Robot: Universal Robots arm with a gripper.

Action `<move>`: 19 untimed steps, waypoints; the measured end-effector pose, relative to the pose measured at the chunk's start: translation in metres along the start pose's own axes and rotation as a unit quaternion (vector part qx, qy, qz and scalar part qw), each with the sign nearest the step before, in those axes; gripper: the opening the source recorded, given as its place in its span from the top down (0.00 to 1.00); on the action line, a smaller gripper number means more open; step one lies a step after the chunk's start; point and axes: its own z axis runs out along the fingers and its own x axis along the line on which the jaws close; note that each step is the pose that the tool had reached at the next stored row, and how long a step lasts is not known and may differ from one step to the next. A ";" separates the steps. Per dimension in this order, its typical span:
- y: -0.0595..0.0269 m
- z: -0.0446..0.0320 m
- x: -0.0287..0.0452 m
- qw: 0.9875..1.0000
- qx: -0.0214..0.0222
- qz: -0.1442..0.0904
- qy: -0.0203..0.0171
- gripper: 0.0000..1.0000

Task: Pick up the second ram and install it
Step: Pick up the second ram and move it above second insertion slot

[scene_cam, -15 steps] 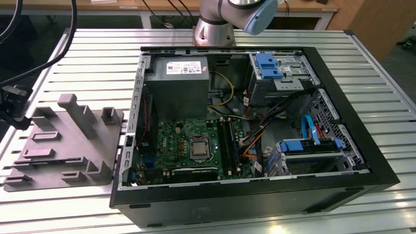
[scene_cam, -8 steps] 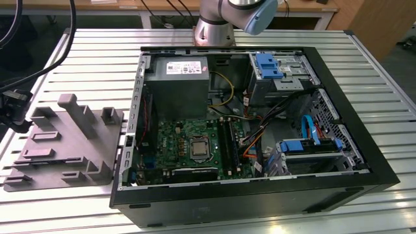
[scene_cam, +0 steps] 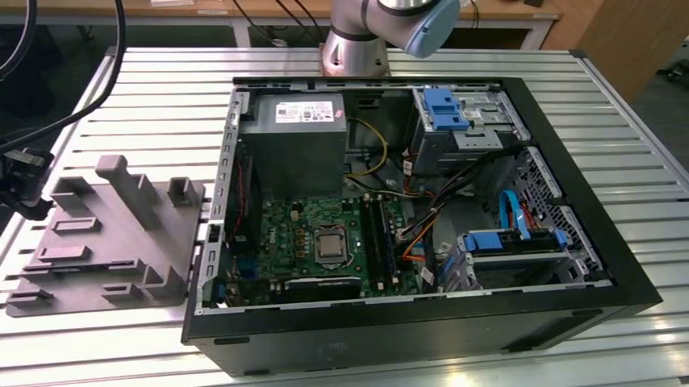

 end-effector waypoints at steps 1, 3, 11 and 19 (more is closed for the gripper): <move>0.0000 0.0000 0.0000 1.000 0.000 0.000 0.000 0.90; 0.0000 0.0000 0.0000 1.000 0.000 0.000 0.000 0.90; -0.0001 0.0012 0.0001 0.999 -0.001 -0.037 0.002 0.90; -0.0002 0.0040 0.0002 0.994 -0.004 -0.109 0.005 0.90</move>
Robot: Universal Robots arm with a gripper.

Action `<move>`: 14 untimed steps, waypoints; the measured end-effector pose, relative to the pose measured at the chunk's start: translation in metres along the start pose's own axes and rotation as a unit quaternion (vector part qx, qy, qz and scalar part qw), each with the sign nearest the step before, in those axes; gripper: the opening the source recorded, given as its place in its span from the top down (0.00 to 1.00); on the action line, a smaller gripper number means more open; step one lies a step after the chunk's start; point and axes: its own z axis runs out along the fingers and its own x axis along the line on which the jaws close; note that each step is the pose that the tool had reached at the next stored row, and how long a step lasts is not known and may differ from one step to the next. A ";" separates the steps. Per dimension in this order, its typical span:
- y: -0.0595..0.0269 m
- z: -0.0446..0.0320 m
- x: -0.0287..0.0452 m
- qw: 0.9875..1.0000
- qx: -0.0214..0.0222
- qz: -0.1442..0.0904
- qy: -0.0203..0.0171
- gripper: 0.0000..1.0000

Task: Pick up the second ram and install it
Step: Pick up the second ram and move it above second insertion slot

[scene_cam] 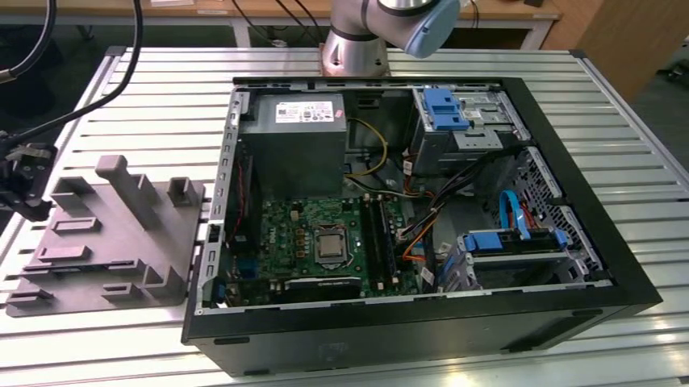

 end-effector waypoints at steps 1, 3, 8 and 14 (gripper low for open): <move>0.0000 0.0003 0.0000 1.000 0.000 -0.009 0.000 0.90; -0.0001 0.0009 0.0000 1.000 -0.001 -0.027 0.001 0.90; -0.0001 0.0022 0.0001 0.997 -0.002 -0.073 0.003 0.90; -0.0002 0.0035 0.0001 0.992 -0.003 -0.126 0.006 0.90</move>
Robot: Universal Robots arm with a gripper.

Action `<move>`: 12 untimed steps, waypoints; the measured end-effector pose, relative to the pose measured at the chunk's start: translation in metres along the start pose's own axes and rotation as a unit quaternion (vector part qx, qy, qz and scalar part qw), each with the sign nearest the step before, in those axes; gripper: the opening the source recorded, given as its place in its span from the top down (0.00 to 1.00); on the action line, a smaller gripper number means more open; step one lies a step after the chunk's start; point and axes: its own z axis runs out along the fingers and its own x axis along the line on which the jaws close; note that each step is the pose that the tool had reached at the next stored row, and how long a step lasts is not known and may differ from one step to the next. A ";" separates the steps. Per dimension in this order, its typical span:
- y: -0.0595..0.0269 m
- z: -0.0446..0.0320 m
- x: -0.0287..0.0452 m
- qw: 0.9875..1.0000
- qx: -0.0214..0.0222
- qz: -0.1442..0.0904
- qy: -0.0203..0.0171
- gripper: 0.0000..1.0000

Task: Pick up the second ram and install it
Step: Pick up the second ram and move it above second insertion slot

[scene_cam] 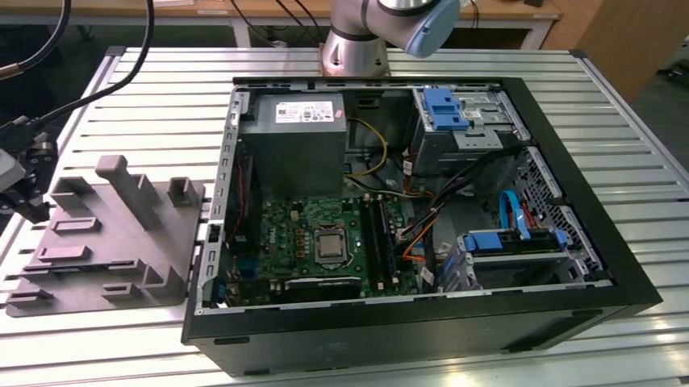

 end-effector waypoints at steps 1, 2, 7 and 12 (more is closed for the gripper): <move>0.0000 0.0002 0.0000 1.000 0.000 -0.009 0.000 0.90; 0.0000 0.0004 0.0000 1.000 0.000 -0.019 0.001 0.90; -0.0001 0.0014 0.0000 0.998 -0.001 -0.064 0.003 0.90; -0.0001 0.0025 0.0001 0.994 -0.003 -0.109 0.005 0.90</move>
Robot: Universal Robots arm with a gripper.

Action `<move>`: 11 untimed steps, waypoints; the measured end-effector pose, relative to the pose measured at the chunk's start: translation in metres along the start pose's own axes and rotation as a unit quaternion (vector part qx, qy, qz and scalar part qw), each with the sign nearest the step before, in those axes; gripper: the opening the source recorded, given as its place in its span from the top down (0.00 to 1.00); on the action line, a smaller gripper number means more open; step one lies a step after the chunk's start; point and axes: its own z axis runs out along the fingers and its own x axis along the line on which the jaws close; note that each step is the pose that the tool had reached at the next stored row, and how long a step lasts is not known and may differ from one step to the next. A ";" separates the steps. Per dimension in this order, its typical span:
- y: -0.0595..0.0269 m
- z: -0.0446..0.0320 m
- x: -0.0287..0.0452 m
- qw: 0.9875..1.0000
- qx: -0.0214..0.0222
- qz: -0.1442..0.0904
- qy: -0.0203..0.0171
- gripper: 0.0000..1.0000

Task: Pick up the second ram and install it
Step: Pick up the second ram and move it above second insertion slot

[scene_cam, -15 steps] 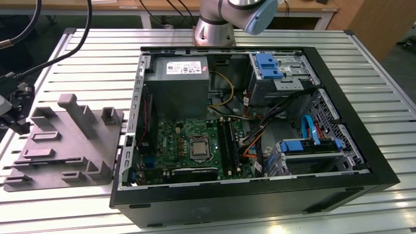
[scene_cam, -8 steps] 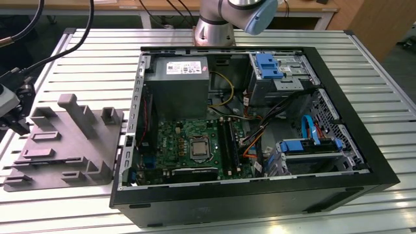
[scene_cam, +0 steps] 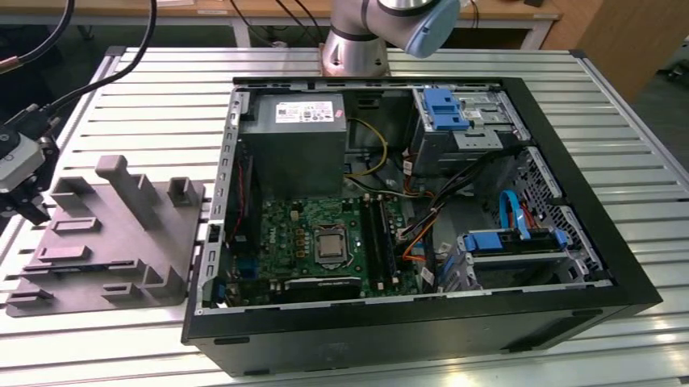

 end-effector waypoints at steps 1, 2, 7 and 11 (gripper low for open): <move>0.0000 0.0002 0.0000 1.000 0.000 -0.009 0.000 0.90; 0.0000 0.0004 0.0000 1.000 -0.001 -0.018 0.001 0.90; -0.0001 0.0015 0.0000 0.998 -0.002 -0.063 0.003 0.90; -0.0001 0.0027 0.0001 0.995 -0.003 -0.099 0.004 0.90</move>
